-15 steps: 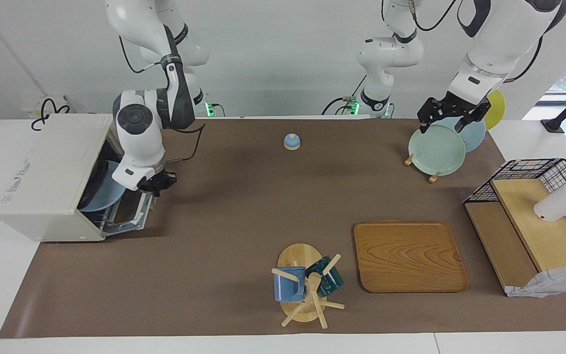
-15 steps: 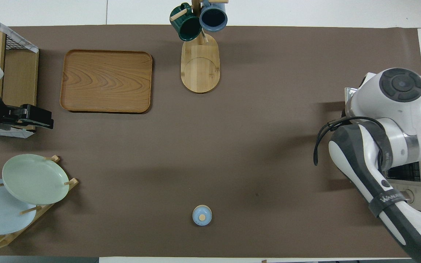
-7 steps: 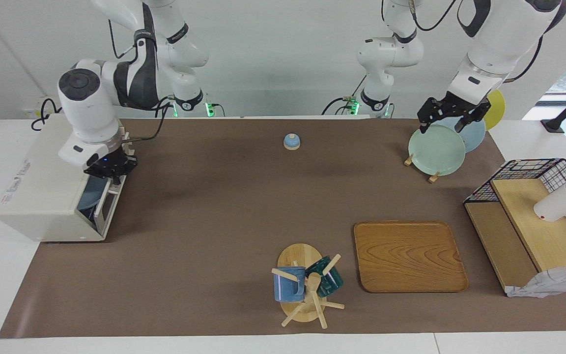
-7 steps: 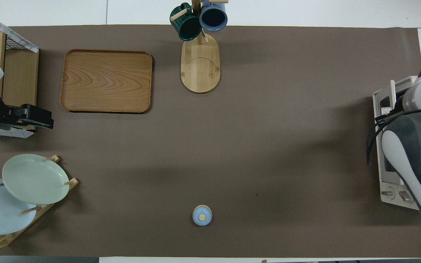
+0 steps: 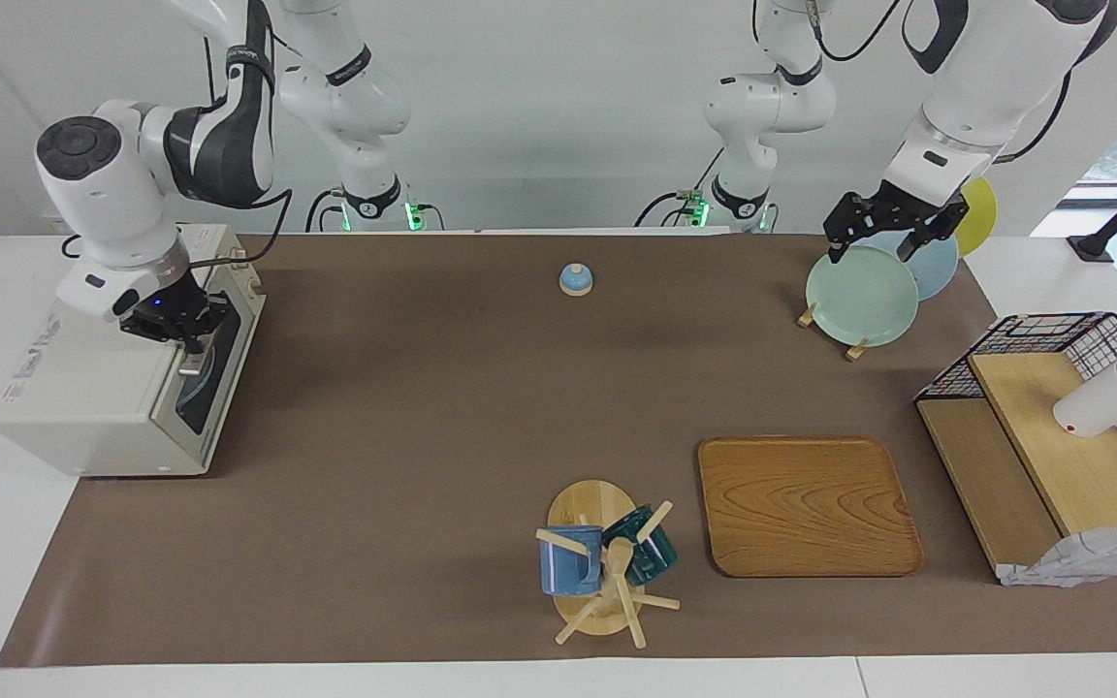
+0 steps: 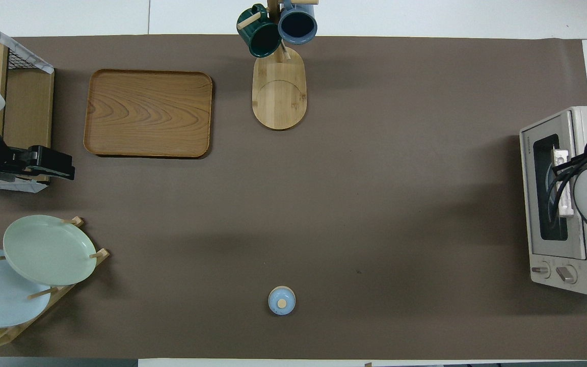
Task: Put eggplant into oven
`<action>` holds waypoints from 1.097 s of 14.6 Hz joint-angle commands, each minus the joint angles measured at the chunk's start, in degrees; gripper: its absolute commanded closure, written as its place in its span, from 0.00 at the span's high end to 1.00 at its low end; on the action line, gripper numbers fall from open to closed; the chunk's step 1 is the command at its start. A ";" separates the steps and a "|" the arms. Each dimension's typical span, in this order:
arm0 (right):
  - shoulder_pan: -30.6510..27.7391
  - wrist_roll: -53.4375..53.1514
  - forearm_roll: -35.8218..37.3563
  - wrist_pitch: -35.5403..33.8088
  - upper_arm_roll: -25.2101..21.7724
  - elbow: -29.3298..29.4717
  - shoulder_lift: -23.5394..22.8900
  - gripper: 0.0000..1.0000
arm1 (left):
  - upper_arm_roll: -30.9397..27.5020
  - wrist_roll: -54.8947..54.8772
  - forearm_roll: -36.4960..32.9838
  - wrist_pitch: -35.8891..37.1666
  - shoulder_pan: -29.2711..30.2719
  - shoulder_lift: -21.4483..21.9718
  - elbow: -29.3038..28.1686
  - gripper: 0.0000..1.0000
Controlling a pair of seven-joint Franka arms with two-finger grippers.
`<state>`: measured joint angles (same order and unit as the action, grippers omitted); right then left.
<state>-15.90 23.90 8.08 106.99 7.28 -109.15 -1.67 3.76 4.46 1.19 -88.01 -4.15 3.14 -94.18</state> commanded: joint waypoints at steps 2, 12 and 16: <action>3.15 -6.65 -3.06 -10.47 0.45 8.50 -1.23 0.00 | -0.24 -0.16 -1.28 -0.32 -0.24 0.55 -0.56 1.00; 5.53 -11.15 -5.79 -18.75 1.24 10.80 2.20 0.46 | -0.24 -0.16 -1.28 -0.32 -0.24 0.55 -0.56 1.00; 5.26 -15.17 -5.88 -20.24 0.63 12.63 2.81 1.00 | -0.24 -0.16 -1.28 -0.32 -0.24 0.55 -0.56 1.00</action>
<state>-9.79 12.24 3.57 87.98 7.59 -98.23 0.52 3.76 4.46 1.19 -88.01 -4.15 3.14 -94.18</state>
